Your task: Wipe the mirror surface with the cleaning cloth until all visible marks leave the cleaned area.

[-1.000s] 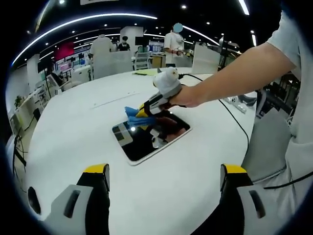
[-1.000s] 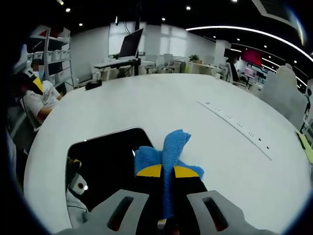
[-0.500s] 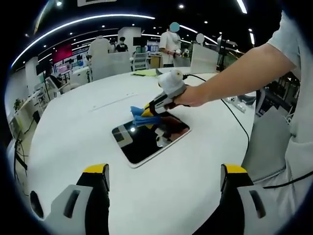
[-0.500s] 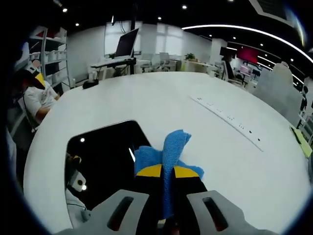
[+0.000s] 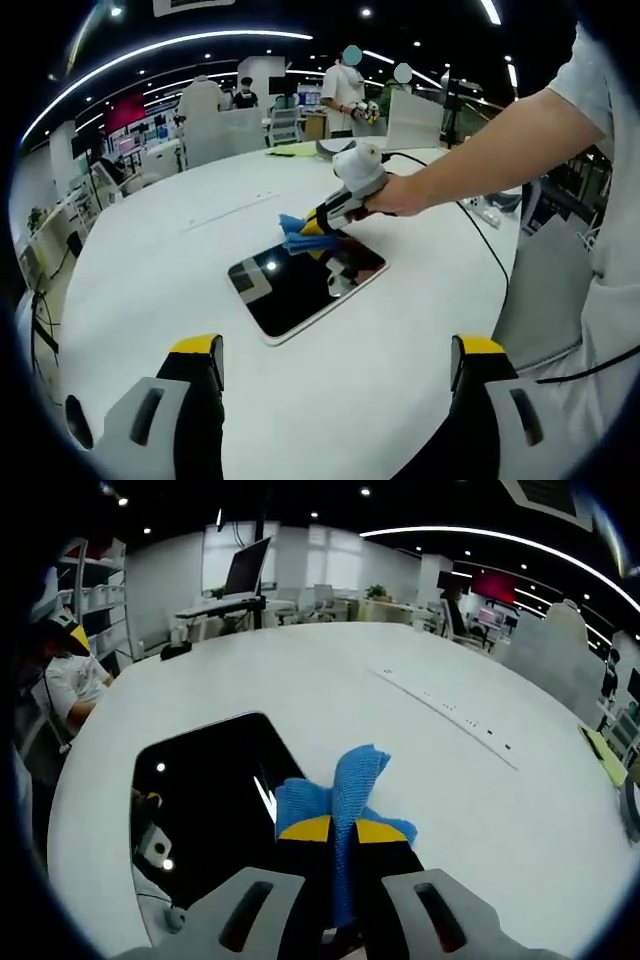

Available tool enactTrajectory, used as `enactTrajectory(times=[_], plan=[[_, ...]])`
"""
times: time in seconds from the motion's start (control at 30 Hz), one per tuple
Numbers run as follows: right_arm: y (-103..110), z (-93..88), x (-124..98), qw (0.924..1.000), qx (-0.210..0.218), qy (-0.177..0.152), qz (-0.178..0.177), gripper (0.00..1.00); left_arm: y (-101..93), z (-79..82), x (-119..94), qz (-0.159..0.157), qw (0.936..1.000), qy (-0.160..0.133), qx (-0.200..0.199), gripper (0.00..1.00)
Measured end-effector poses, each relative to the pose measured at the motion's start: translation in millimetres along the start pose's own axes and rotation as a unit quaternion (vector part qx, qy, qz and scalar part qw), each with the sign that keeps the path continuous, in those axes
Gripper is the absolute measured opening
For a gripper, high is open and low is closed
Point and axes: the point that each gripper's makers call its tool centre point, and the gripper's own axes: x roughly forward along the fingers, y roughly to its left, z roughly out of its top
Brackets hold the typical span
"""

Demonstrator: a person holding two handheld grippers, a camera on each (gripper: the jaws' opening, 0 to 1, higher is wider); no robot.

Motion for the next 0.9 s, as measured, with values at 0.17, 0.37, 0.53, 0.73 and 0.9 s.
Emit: enactTrajectory(times=[0.17,0.37,0.53,0.73,0.9], plan=[[-3.5,-5.0,-8.1,0.9999,0.005,0.002,-0.009,0.02,-0.1,2.4,-1.1,0.001,1.0,0.0,0.004,0.95],[-7.8,-11.2,-15.1,0.9997,0.009,0.0,-0.023,0.02,0.1,4.1,-0.9,0.001,1.0,0.0,0.007,0.95],[-12.6,-16.5,-19.9,0.9993,0.015,0.0,-0.033,0.02,-1.8,6.9,-0.8,0.0,0.9999,-0.001,0.011,0.95],[-14.3,-21.7,-26.0,0.9987,0.019,-0.001,-0.048,0.02,-3.1,10.5,-0.2,-0.002,0.9999,-0.003,0.016,0.95],[-14.5,-24.8,-31.7,0.9975,0.025,-0.001,-0.066,0.02,-3.9,12.6,0.0,-0.004,0.9999,-0.007,0.015,0.95]])
